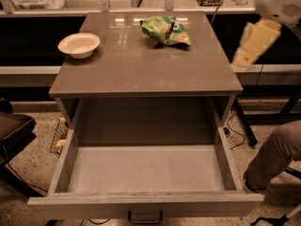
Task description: Place green rice chip bag into top drawer
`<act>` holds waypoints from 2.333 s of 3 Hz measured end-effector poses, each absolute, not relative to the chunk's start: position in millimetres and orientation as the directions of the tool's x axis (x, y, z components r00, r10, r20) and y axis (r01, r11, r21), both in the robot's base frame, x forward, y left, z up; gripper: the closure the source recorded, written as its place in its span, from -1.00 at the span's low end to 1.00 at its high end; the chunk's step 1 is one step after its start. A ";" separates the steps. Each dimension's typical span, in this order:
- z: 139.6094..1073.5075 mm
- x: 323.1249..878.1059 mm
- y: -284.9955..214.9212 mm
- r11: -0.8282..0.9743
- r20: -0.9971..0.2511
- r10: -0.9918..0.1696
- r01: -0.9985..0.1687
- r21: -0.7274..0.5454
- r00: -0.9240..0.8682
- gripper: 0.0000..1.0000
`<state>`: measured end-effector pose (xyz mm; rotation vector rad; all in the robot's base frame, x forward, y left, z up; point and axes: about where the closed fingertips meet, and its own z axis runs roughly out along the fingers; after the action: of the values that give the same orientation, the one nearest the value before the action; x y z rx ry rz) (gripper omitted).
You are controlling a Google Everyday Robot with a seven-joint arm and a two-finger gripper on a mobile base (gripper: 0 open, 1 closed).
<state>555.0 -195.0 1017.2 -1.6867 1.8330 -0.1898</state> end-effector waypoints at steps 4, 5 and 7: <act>1017.2 735.3 -148.7 0.227 -0.512 -0.830 -0.705 -0.672 0.221 -1.00; 969.5 804.1 -117.9 0.224 -0.520 -0.822 -0.707 -0.671 0.233 -1.00; 921.7 865.4 -91.5 0.244 -0.524 -0.827 -0.709 -0.661 0.204 -1.00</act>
Offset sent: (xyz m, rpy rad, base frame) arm 0.2161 0.0413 0.0277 0.2783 -0.3380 0.0785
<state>865.4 -91.5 921.7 -1.4936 1.5333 -0.1505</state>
